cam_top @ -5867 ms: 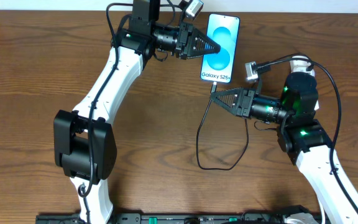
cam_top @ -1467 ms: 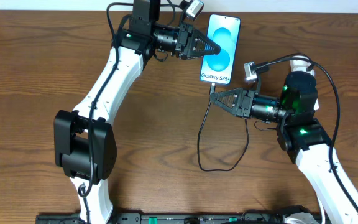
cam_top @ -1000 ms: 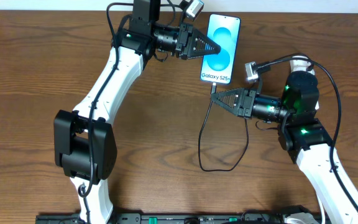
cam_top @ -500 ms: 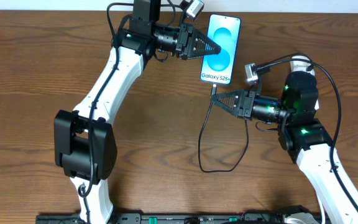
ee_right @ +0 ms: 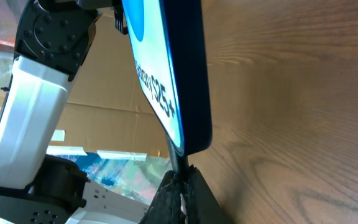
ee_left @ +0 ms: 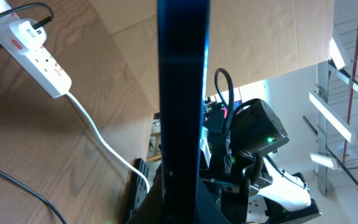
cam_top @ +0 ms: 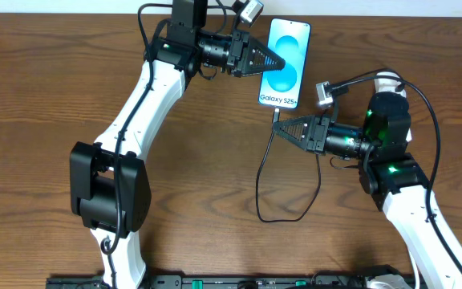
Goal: Plug charger to phone and switch on socket
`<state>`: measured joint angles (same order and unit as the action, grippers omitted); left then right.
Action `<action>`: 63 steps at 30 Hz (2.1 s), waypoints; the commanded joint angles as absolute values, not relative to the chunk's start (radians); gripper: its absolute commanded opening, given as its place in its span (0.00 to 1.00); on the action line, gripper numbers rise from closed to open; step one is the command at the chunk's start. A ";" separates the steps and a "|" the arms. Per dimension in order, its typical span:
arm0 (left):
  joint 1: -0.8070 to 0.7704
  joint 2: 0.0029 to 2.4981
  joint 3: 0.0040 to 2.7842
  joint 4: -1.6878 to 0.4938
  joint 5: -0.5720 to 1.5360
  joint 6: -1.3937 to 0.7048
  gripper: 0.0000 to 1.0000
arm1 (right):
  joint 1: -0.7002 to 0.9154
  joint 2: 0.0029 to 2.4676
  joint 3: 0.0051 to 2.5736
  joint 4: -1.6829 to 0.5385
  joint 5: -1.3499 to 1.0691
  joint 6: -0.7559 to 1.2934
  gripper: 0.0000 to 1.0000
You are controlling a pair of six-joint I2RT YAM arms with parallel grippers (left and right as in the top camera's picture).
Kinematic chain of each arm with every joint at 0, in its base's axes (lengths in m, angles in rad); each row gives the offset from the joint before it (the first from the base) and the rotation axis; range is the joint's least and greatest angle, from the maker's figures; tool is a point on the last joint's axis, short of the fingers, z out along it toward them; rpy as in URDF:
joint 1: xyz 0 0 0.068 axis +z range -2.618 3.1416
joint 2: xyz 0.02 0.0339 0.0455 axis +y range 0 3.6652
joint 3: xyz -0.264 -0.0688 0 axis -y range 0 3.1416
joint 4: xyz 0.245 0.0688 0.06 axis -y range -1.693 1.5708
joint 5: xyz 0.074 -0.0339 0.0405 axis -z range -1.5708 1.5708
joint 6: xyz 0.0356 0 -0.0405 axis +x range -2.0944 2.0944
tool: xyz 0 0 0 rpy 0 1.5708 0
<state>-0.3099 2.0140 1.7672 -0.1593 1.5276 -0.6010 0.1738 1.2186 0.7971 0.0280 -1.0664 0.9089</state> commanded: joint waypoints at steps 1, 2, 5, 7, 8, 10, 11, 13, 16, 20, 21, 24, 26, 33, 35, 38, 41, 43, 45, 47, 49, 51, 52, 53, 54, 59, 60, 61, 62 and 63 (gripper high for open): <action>-0.314 1.971 1.771 -0.154 1.551 -0.577 0.07 | 0.164 1.221 0.799 0.035 -1.074 0.894 0.01; -0.314 1.971 1.771 -0.154 1.551 -0.577 0.07 | 0.164 1.220 0.799 0.035 -1.077 0.894 0.01; -0.313 1.971 1.771 -0.154 1.546 -0.577 0.07 | 0.164 1.221 0.799 0.035 -1.077 0.894 0.01; -0.314 1.971 1.771 -0.155 1.532 -0.577 0.07 | 0.164 1.220 0.799 0.038 -1.077 0.894 0.01; -0.313 1.971 1.771 -0.154 1.532 -0.577 0.07 | 0.164 1.221 0.799 0.039 -1.077 0.894 0.01; -0.314 1.971 1.771 -0.154 1.533 -0.577 0.07 | 0.164 1.221 0.799 0.039 -1.077 0.894 0.01; -0.314 1.971 1.771 -0.154 1.533 -0.577 0.07 | 0.164 1.221 0.799 0.039 -1.076 0.894 0.01; -0.314 1.971 1.771 -0.154 1.533 -0.577 0.07 | 0.164 1.221 0.799 0.042 -1.076 0.894 0.01; -0.314 1.971 1.771 -0.155 1.533 -0.577 0.07 | 0.164 1.221 0.799 0.042 -1.076 0.893 0.01; -0.314 1.971 1.771 -0.155 1.534 -0.578 0.07 | 0.164 1.221 0.799 0.042 -1.071 0.893 0.01; -0.314 1.971 1.771 -0.155 1.534 -0.578 0.07 | 0.164 1.221 0.799 0.041 -1.068 0.893 0.01; -0.314 1.971 1.771 -0.155 1.534 -0.582 0.07 | 0.164 1.221 0.799 0.042 -1.065 0.892 0.01; -0.314 1.971 1.771 -0.155 1.539 -0.582 0.07 | 0.164 1.221 0.799 0.041 -1.065 0.892 0.01; -0.314 1.971 1.771 -0.155 1.545 -0.581 0.07 | 0.163 1.221 0.799 0.042 -1.064 0.889 0.01; -0.314 1.971 1.771 -0.155 1.545 -0.581 0.07 | 0.162 1.221 0.799 0.042 -1.064 0.889 0.01; -0.314 1.971 1.771 -0.155 1.549 -0.581 0.07 | 0.160 1.221 0.799 0.042 -1.057 0.889 0.01; -0.314 1.971 1.771 -0.155 1.561 -0.581 0.07 | 0.157 1.221 0.799 0.042 -1.053 0.889 0.01; -0.314 1.971 1.771 -0.155 1.562 -0.581 0.07 | 0.157 1.221 0.799 0.042 -1.053 0.889 0.01; -0.314 1.971 1.771 -0.155 1.562 -0.581 0.07 | 0.157 1.221 0.799 0.042 -1.053 0.889 0.01; -0.314 1.971 1.771 -0.155 1.561 -0.581 0.07 | 0.157 1.221 0.799 0.042 -1.053 0.890 0.01; -0.314 1.971 1.771 -0.155 1.561 -0.581 0.07 | 0.157 1.221 0.799 0.042 -1.053 0.890 0.01; -0.314 1.971 1.771 -0.155 1.560 -0.581 0.07 | 0.157 1.221 0.799 0.042 -1.053 0.890 0.01; -0.314 1.971 1.771 -0.155 1.560 -0.581 0.08 | 0.157 1.221 0.799 0.042 -1.053 0.890 0.01; -0.314 1.971 1.771 -0.155 1.560 -0.581 0.07 | 0.158 1.221 0.799 0.042 -1.053 0.891 0.01; -0.314 1.971 1.771 -0.155 1.560 -0.581 0.07 | 0.159 1.221 0.799 0.042 -1.053 0.891 0.01; -0.314 1.971 1.771 -0.155 1.560 -0.581 0.07 | 0.160 1.221 0.799 0.046 -1.046 0.904 0.01; -0.314 1.971 1.771 -0.155 1.560 -0.581 0.07 | 0.161 1.221 0.799 0.046 -1.047 0.905 0.01; -0.314 1.971 1.771 -0.155 1.560 -0.581 0.07 | 0.162 1.222 0.799 0.046 -1.046 0.904 0.01; -0.314 1.971 1.771 -0.155 1.560 -0.581 0.07 | 0.162 1.222 0.799 0.046 -1.046 0.904 0.01; -0.314 1.971 1.771 -0.155 1.560 -0.582 0.07 | 0.163 1.222 0.799 0.046 -1.046 0.904 0.01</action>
